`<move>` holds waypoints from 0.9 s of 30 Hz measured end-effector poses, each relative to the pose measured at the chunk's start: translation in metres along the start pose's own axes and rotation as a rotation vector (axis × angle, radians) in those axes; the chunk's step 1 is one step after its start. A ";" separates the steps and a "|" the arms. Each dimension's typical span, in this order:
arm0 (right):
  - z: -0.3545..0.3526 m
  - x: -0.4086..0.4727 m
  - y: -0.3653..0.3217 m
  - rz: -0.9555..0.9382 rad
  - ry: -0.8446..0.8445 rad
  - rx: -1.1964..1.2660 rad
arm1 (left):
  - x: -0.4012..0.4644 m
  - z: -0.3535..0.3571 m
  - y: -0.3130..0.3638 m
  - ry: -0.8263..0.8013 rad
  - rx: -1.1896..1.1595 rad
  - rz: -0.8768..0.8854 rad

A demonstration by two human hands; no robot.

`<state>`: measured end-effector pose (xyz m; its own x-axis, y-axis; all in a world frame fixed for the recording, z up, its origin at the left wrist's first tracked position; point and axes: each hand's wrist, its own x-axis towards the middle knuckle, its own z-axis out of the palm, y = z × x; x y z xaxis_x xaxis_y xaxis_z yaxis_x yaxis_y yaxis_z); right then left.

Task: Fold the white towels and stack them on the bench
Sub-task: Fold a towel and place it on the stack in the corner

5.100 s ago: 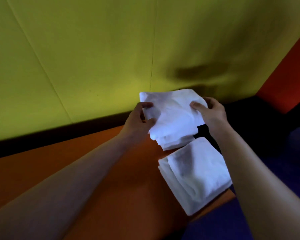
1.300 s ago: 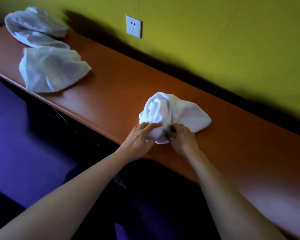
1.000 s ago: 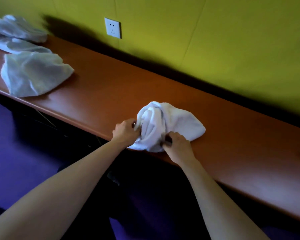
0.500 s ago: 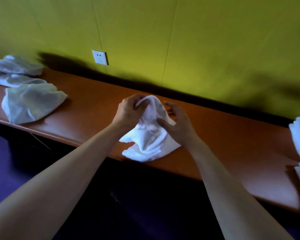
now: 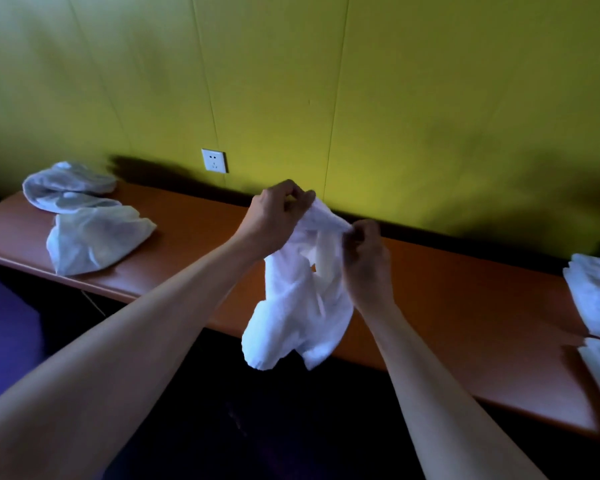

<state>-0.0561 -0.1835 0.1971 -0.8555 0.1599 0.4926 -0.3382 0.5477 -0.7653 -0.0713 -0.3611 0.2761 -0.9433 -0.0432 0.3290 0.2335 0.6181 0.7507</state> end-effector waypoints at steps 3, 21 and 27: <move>-0.018 0.014 -0.009 0.053 0.070 0.072 | -0.006 -0.017 0.008 -0.204 0.163 0.141; -0.128 0.059 0.016 -0.247 -0.370 -0.867 | -0.014 -0.080 -0.001 0.019 0.626 0.261; -0.157 0.026 0.050 0.095 -0.126 -1.091 | -0.024 -0.104 -0.017 0.023 0.619 0.244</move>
<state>-0.0342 -0.0231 0.2367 -0.9146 0.1889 0.3576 0.2059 0.9785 0.0097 -0.0284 -0.4523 0.3153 -0.8735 0.1426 0.4655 0.2547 0.9487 0.1874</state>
